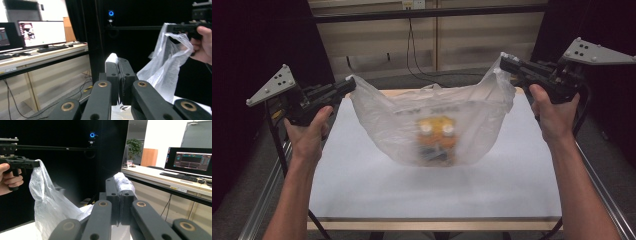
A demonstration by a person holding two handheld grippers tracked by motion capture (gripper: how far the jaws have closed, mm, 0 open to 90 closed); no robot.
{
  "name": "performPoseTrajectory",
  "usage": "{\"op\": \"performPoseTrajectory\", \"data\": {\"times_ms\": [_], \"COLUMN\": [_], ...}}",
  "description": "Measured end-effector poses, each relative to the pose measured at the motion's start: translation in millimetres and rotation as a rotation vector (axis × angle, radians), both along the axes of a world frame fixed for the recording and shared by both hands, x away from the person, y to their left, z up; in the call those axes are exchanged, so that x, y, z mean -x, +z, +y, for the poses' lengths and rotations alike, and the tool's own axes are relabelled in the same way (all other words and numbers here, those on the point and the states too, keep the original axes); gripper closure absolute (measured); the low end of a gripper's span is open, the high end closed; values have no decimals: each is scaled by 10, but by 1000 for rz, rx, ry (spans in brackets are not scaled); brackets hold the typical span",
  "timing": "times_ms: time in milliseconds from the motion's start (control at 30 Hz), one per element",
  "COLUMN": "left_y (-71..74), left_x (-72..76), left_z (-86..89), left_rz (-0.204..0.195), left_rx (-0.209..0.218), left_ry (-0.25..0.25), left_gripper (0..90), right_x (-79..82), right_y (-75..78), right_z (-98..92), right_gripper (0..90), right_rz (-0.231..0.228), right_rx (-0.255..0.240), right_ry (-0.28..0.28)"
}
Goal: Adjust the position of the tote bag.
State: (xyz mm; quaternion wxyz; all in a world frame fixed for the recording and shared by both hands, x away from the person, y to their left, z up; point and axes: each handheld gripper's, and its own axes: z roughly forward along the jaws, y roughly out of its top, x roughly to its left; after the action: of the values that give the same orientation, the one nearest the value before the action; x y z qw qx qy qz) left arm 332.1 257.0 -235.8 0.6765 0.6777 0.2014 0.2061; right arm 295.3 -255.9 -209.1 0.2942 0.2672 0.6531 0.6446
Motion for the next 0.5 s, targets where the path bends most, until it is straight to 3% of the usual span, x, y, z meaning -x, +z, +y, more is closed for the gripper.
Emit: {"op": "performPoseTrajectory", "data": {"times_ms": [100, 167, 267, 500], "left_y": [-79, -140, -214, -376], "left_x": [-32, -61, -100, -141], "left_z": [58, 79, 75, -64], "left_rz": [-1, 17, 33, 60], "left_rx": [-36, -21, -33, -101], "left_ry": [40, 39, 28, 0], "left_gripper": [885, 885, 885, 885], "right_x": [12, 24, 35, 0], "right_y": [-44, -80, -128, -310], "right_z": [-49, -103, -170, -170], "right_gripper": [889, 889, 891, 893], "right_rz": [-2, 4, 13, 59], "right_rx": [-5, -15, -24, -10], "right_ry": [-29, -34, -43, -36]}}
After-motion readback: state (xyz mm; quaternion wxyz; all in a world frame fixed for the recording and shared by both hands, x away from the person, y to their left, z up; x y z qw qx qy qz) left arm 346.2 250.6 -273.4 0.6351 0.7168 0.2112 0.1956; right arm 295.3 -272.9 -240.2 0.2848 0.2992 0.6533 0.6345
